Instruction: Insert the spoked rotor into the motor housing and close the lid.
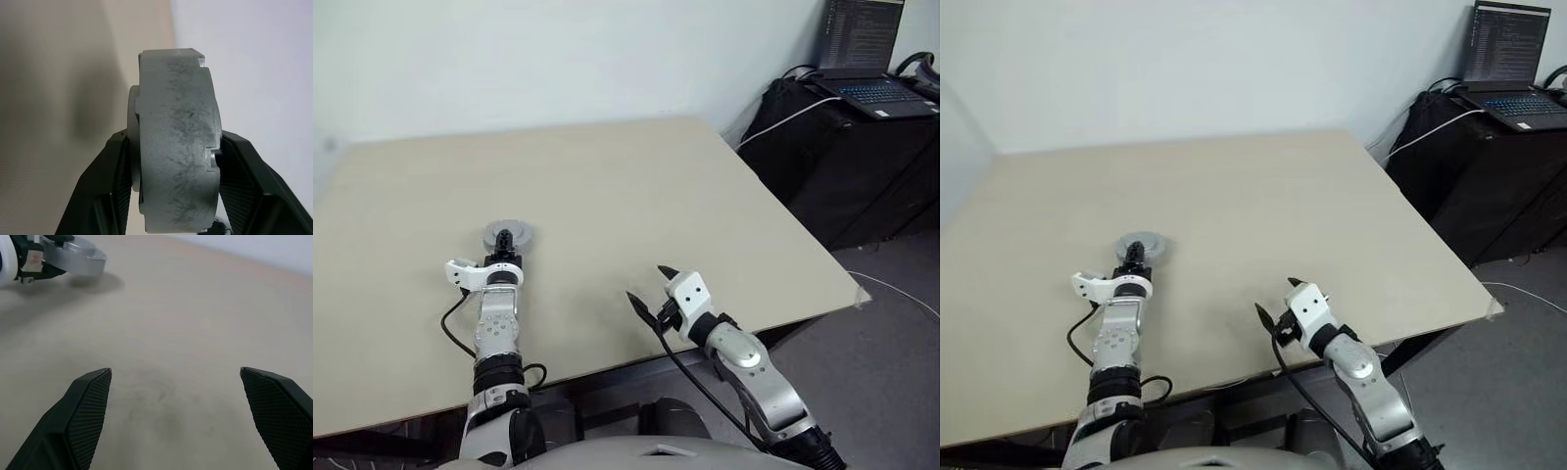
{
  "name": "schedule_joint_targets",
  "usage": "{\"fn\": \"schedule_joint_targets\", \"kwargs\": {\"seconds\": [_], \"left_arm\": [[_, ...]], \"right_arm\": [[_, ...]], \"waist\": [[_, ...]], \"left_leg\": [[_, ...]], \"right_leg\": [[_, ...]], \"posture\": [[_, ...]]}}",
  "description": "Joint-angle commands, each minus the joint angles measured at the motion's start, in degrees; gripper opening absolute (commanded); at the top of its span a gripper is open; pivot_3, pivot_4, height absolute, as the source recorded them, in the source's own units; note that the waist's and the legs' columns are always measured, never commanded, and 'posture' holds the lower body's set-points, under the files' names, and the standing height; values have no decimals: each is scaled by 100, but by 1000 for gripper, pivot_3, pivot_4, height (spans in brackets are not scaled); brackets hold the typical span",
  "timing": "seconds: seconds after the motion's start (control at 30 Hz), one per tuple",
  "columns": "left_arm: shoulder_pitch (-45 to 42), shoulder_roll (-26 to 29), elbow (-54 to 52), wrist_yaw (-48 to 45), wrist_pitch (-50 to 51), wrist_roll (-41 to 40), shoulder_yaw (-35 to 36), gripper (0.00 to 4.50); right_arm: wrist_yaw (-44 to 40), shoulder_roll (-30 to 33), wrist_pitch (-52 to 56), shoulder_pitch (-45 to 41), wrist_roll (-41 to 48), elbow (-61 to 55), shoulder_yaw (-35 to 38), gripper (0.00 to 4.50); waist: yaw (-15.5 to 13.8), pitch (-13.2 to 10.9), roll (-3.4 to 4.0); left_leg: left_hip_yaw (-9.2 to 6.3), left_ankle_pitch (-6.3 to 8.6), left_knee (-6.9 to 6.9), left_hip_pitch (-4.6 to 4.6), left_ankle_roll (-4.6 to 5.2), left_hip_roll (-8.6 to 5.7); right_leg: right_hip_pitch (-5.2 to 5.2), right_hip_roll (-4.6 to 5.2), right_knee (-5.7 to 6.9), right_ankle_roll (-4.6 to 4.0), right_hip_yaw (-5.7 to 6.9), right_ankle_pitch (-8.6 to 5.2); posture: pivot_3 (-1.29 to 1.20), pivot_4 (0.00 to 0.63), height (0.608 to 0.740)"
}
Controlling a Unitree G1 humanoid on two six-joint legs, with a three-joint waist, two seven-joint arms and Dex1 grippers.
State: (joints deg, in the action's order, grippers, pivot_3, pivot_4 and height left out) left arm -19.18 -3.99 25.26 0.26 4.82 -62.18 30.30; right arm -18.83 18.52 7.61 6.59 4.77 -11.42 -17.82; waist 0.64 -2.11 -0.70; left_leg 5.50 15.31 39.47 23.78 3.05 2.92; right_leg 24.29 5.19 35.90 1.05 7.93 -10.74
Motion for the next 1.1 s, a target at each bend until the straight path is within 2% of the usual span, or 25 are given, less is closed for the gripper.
{"fn": "schedule_joint_targets", "kwargs": {"seconds": [0.03, 0.3, 0.37, 0.47, 0.53, 0.57, 0.83, 0.9, 1.03, 1.1], "left_arm": [[-324, 103, 75, 97, -133, 245, 127, 2089], [-282, 72, 393, 348, 16, 690, 261, 2089], [-160, 15, 272, 340, 85, 721, 268, 2842], [102, -65, -24, 350, 256, 771, 223, 3677], [351, -129, -301, 449, 376, 840, 181, 4398], [486, -156, -431, 486, 428, 879, 149, 4487], [1788, -472, -1801, 736, 1082, 776, -163, 4487], [2186, -459, -2159, 758, 1346, 785, -338, 4487], [3015, -191, -2957, 466, 1764, 1178, -1032, 4487], [3510, 191, -3433, -61, 1595, 1898, -1700, 4487]], "right_arm": [[-33, -58, -64, 8, -25, -168, 148, 4500], [-98, -119, 42, 42, -102, -231, 170, 4500], [-107, -141, 59, 41, -124, -234, 163, 4500], [-112, -172, 79, 50, -143, -242, 154, 4500], [-121, -194, 92, 51, -145, -243, 153, 4500], [-126, -211, 103, 46, -144, -235, 153, 4500], [-208, -380, 204, -39, -107, -149, 111, 4500], [-300, -482, 438, -51, 165, -162, 201, 4500], [-371, -629, 657, -59, 432, -157, 365, 4500], [-294, -745, 662, -9, 496, -135, 460, 4500]], "waist": [[-1, 0, 0], [-3, 8, -1], [3, 12, 4], [10, 18, 8], [32, 25, 18], [46, 32, 24], [158, 44, 35], [165, 49, 42], [141, 67, 74], [125, 67, 85]], "left_leg": [[0, 0, 0, 0, 0, 0], [-3, 1, 1, -32, -2, 4], [-7, 11, 1, -47, -18, 12], [-8, 11, 1, -53, -17, 16], [-5, 12, 0, -57, -15, 19], [-4, 13, 0, -58, -13, 21], [20, 25, -23, -111, -26, 35], [24, 27, -30, -123, -29, 38], [24, 30, -33, -122, -33, 39], [25, 33, -34, -121, -32, 35]], "right_leg": [[0, 0, 1, 0, 0, 0], [-35, 2, 2, 0, 2, 0], [-50, 5, 1, -1, 5, 0], [-54, 9, 1, -1, 4, -1], [-56, 11, 1, -1, 2, -1], [-57, 13, 0, -2, 0, -1], [-57, 13, -2, -9, -9, -7], [-58, 15, -4, -12, -9, -10], [-54, 17, -4, -18, -9, -14], [-53, 23, -6, -18, -8, -16]], "posture": [[0, 0, 740], [0, 0, 740], [0, 0, 740], [0, 0, 740], [0, 0, 740], [0, 0, 740], [0, 0, 740], [0, 0, 740], [0, 0, 740], [0, 0, 740]]}}
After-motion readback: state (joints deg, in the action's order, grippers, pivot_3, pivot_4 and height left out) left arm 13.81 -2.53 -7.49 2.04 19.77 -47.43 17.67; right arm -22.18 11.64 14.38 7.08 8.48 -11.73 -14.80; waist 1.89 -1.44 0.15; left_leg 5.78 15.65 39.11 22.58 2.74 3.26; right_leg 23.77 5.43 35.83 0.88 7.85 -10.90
